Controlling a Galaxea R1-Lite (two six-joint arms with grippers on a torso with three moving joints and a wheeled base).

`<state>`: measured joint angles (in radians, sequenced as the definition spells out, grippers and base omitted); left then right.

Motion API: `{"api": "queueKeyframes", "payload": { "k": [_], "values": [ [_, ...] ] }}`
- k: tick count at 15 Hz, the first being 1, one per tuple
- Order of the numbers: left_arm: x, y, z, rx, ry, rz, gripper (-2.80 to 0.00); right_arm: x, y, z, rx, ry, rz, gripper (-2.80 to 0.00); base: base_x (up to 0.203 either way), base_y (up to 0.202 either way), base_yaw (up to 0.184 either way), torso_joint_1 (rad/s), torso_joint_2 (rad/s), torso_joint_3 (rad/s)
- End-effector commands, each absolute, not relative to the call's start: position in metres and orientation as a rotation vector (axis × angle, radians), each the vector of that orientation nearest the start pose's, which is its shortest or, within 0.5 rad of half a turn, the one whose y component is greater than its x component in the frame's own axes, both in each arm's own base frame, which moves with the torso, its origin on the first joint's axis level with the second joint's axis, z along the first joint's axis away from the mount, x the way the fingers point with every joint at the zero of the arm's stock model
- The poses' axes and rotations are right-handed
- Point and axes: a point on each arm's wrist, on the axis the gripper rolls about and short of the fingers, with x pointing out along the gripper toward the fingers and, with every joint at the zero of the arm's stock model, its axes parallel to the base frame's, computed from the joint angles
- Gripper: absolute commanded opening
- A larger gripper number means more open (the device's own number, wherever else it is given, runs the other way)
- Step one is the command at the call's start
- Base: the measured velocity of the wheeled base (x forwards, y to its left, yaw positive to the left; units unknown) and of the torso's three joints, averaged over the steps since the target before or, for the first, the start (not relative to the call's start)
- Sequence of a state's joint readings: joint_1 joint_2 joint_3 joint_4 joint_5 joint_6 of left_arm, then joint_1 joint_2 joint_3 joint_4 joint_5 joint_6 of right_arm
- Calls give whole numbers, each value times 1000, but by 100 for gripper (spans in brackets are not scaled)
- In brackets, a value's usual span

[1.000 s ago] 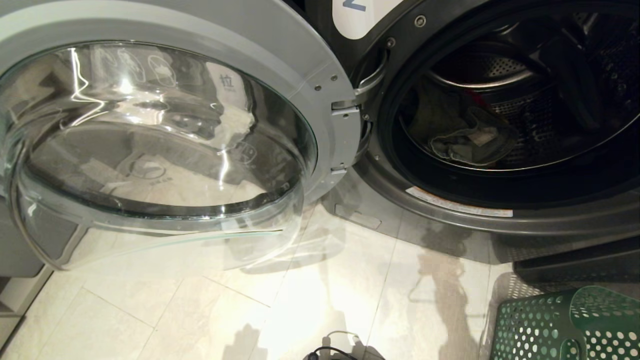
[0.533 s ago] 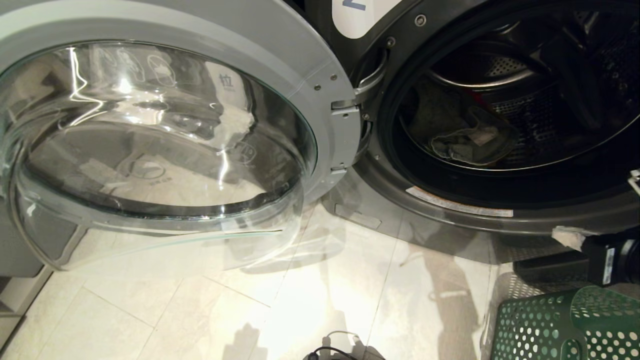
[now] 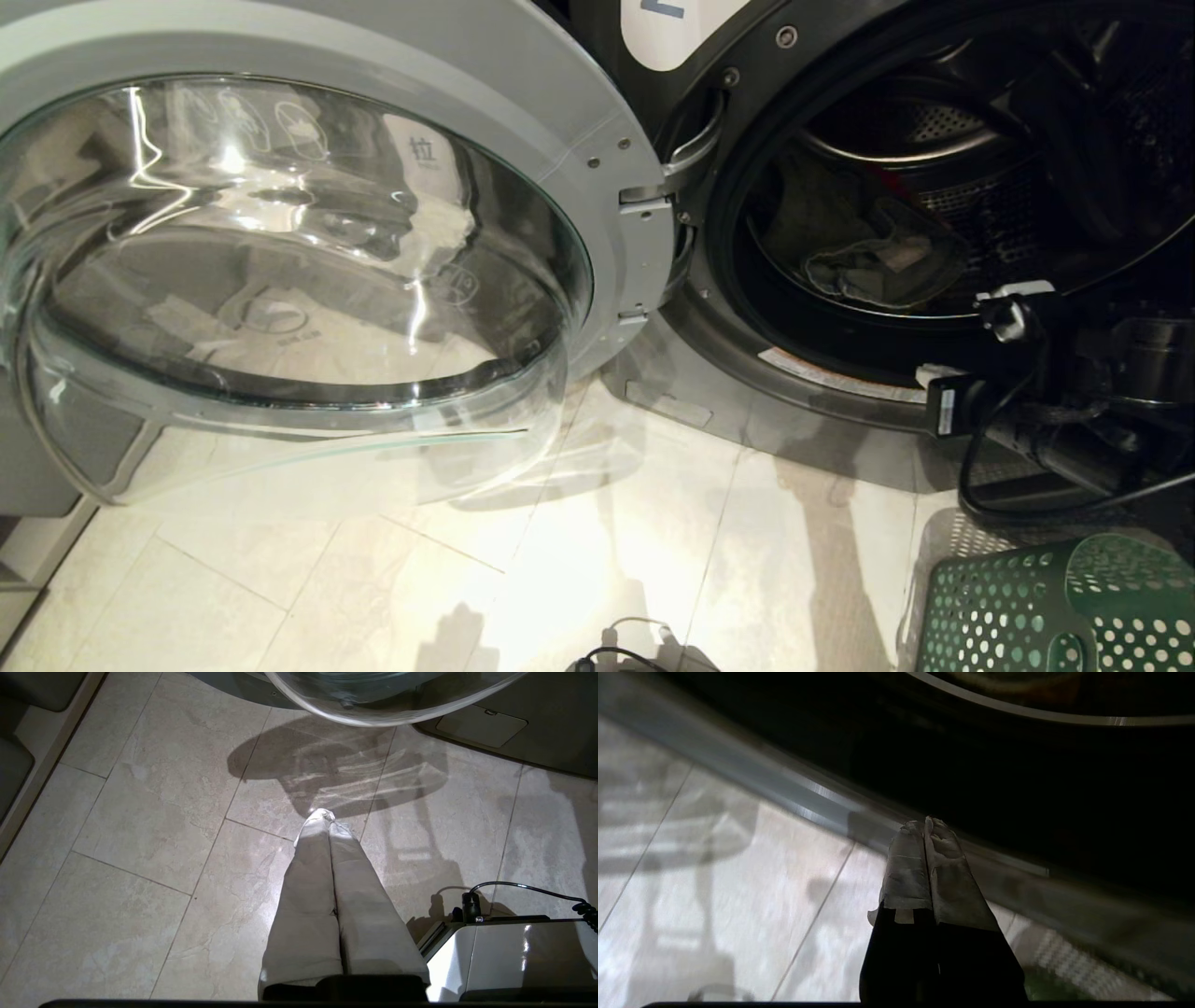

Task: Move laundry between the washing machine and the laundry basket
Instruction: Pick a cloth and place it into the basket

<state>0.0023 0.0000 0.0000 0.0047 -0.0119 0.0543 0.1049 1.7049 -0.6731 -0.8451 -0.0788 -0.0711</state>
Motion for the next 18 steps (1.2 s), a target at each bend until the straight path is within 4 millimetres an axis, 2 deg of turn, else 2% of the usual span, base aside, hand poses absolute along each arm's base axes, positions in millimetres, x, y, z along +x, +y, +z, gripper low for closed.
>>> {"api": "queueKeyframes", "payload": {
  "k": [1, 2, 6, 9, 11, 14, 18],
  "values": [
    [-23, 0, 75, 55, 6, -9, -280, 332, 45, 143, -86, 94, -5, -210, 0, 0, 0, 0, 0, 0],
    [-23, 0, 75, 55, 5, -9, -280, 338, 50, 143, -83, 66, -12, 0, 0, 0, 0, 0, 0, 0],
    [-23, 0, 75, 54, 6, -9, -280, 373, 60, 167, -43, -139, -49, 0, 0, 0, 0, 0, 0, 0],
    [-23, 0, 75, 54, 6, -9, -280, 391, 64, 171, -12, -31, -48, 0, 0, 0, 0, 0, 0, 0],
    [-23, 0, 75, 54, 5, -9, -280, 398, 65, 173, 38, 68, -80, 0, 0, 0, 0, 0, 0, 0],
    [-23, 0, 75, 54, 6, -9, -280, 407, 64, 187, 110, 128, -108, 0, 0, 0, 0, 0, 0, 0],
    [-23, 0, 75, 54, 6, -9, -280, 399, 57, 208, 123, 95, -121, 0, 0, 0, 0, 0, 0, 0]
  ]
}}
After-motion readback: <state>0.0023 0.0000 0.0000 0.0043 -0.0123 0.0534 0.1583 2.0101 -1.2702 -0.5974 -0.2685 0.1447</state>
